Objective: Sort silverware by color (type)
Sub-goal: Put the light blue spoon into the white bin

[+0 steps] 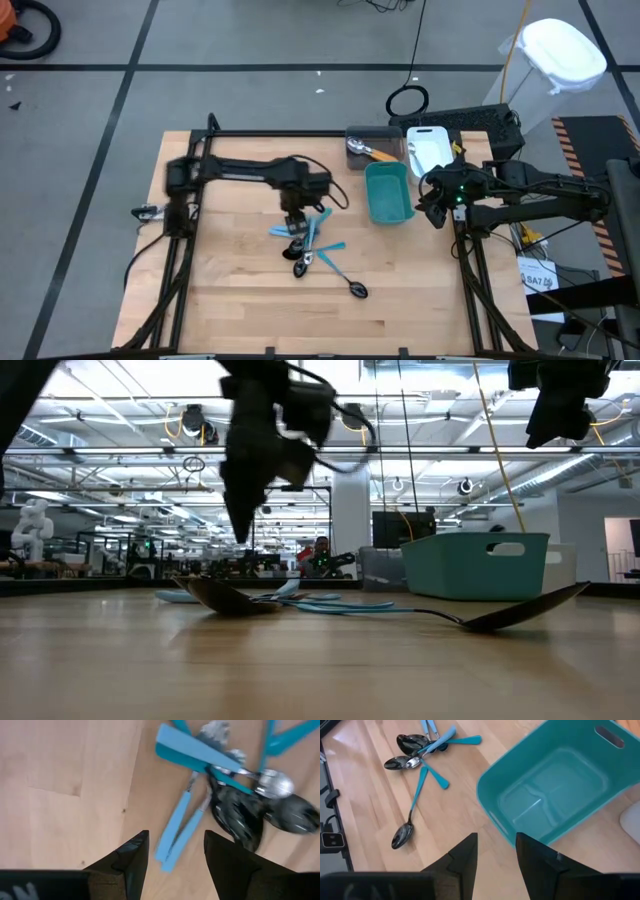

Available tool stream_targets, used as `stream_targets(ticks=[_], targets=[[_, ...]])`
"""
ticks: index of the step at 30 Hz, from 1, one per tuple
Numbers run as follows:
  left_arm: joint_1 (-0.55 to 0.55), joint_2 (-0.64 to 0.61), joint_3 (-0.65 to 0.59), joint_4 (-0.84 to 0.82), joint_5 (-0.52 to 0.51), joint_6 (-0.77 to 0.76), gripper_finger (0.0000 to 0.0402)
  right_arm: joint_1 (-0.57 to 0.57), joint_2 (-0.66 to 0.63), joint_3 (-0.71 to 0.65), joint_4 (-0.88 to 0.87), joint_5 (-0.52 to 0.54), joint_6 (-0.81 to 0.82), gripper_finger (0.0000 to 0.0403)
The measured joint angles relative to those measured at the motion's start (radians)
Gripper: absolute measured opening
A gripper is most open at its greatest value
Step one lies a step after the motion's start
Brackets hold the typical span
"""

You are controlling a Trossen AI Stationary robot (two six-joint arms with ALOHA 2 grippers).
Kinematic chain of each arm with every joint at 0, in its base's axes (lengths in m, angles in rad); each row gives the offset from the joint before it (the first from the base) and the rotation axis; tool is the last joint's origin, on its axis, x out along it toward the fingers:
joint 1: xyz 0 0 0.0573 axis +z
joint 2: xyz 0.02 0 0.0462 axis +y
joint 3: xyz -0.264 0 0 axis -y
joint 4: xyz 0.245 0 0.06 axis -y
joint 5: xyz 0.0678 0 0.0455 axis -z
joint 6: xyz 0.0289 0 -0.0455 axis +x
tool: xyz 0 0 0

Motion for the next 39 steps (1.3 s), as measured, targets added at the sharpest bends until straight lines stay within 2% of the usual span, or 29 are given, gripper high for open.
stream_targets(ticks=[4,7,10,13,20,29,39], targets=[[-0.002,-0.183,-0.194,0.162,0.011,0.034,0.0188,0.0,0.0,0.0,0.0,0.004,0.012,0.013],[-0.015,-0.3,-0.331,0.265,-0.005,0.031,0.0188,0.0,0.003,0.0,0.0,0.047,0.014,0.013],[-0.038,-0.368,-0.443,0.325,-0.053,0.042,0.0188,0.0,0.003,0.0,0.006,0.101,0.025,0.013],[-0.067,-0.38,-0.509,0.367,-0.089,0.056,0.0189,0.0,0.003,0.0,0.021,0.134,0.07,0.013],[-0.122,-0.381,-0.587,0.513,-0.184,0.106,0.0188,0.0,0.008,0.0,0.139,0.135,0.244,0.013],[-0.116,-0.303,-0.588,0.717,-0.175,0.167,0.0188,0.0,0.059,0.0,0.341,0.137,0.306,0.013],[-0.124,-0.235,-0.589,0.735,-0.158,0.184,0.0187,0.032,0.166,0.0,0.489,0.16,0.379,0.013]])
